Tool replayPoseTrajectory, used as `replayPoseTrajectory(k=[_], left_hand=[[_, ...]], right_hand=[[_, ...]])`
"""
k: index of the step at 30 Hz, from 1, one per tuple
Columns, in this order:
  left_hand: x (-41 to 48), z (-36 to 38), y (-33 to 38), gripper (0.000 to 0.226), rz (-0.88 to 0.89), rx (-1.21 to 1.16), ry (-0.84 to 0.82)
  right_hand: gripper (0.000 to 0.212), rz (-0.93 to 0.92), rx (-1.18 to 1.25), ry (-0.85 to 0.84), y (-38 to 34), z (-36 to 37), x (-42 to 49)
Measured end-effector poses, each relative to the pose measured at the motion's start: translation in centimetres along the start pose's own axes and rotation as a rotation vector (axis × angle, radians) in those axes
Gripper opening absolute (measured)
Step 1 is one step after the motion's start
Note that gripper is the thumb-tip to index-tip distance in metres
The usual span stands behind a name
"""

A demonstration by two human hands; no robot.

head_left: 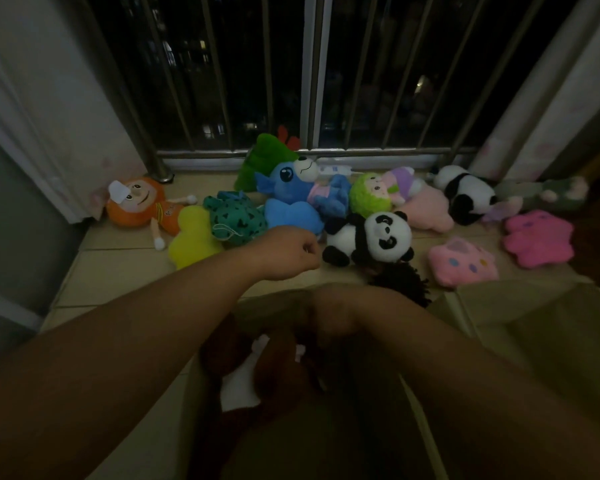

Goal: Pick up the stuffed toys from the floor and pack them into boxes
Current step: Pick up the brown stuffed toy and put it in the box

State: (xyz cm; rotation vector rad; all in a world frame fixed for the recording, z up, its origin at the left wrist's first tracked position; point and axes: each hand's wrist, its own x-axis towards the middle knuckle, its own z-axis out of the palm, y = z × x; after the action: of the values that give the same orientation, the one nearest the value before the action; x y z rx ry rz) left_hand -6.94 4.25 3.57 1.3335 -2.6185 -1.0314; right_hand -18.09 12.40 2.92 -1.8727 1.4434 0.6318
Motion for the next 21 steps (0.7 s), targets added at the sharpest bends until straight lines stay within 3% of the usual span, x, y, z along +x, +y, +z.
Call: replayPoseTrajectory(k=[4,9,13,17,21], left_hand=[[0.5,0.4,-0.4,0.009,-0.029,0.025,0.105],[1.2,0.9,-1.2,0.007,-0.067,-0.006,0.213],[1.6,1.5,-1.5,0.006,-0.069,-0.015,0.192],[2.0,2.2,-2.1,0.009,-0.059,-0.026,-0.016],[1.7,1.9,-2.0,0.042,-0.021,0.161,-0.383]], right_hand=[[0.029,0.009,0.165,0.300,2.1,-2.6,-0.7],[0.020,0.138,0.395,0.531,6.2,-3.4,-0.9],[0.032,0.321,0.505,0.678,9.6,-2.6,-0.2],[0.037,0.429,0.567,0.646,11.2,-0.8,1.4],[0.036,0.513,0.683,0.557,12.0,1.1,4.9]])
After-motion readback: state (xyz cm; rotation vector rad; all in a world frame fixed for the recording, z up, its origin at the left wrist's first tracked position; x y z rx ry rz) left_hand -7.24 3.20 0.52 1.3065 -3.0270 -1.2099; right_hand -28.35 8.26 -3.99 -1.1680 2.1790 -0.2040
